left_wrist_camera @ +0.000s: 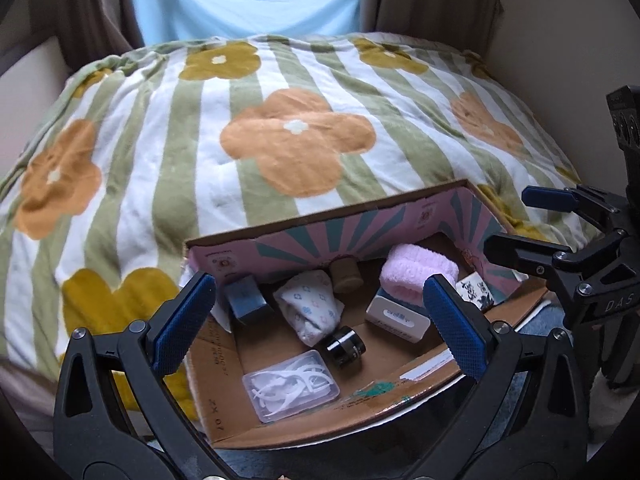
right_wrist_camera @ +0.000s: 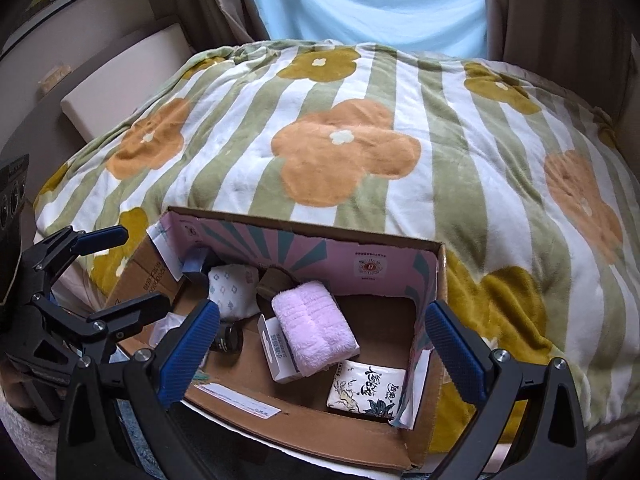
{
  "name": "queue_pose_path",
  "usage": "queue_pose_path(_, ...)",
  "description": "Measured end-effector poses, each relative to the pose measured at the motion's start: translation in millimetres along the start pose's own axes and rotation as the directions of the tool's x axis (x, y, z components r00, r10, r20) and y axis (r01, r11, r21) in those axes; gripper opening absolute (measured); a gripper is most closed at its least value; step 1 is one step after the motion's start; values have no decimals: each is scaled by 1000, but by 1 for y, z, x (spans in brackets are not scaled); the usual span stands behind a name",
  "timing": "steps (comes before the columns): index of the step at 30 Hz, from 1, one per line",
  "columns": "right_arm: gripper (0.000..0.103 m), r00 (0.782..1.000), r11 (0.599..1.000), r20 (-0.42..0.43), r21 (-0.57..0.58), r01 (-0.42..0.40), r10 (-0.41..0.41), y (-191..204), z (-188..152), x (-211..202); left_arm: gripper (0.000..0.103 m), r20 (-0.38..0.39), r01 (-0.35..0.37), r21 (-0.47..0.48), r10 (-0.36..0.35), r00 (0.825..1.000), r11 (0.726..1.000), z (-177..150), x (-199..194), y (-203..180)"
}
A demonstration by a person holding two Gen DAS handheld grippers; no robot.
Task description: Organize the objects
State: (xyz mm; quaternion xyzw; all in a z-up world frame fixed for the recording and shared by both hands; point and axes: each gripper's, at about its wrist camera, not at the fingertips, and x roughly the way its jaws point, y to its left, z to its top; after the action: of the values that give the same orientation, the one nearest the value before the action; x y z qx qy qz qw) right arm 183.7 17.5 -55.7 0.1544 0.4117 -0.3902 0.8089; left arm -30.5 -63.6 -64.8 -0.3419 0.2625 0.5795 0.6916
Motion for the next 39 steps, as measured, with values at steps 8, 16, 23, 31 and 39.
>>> queue_pose_path(8,102,990,996,122,67,63,-71,12,21,-49,103,151,68,28,-72,986,997,26,-59,25)
queue_pose_path(16,102,959,976,195,117,184,-205,13,20,-76,103,246,27,-12,-23,969,1000,33,-86,36)
queue_pose_path(23,102,946,966,215,149,213,-242,6,17,-77,103,246,23,9,-25,969,1000,30,-82,32)
queue_pose_path(31,102,940,962,222,151,230,-259,3,17,-77,103,244,32,8,-33,969,999,29,-78,33)
queue_pose_path(39,102,945,966,218,141,219,-246,2,19,-74,103,244,20,-5,-18,970,1000,28,-75,35)
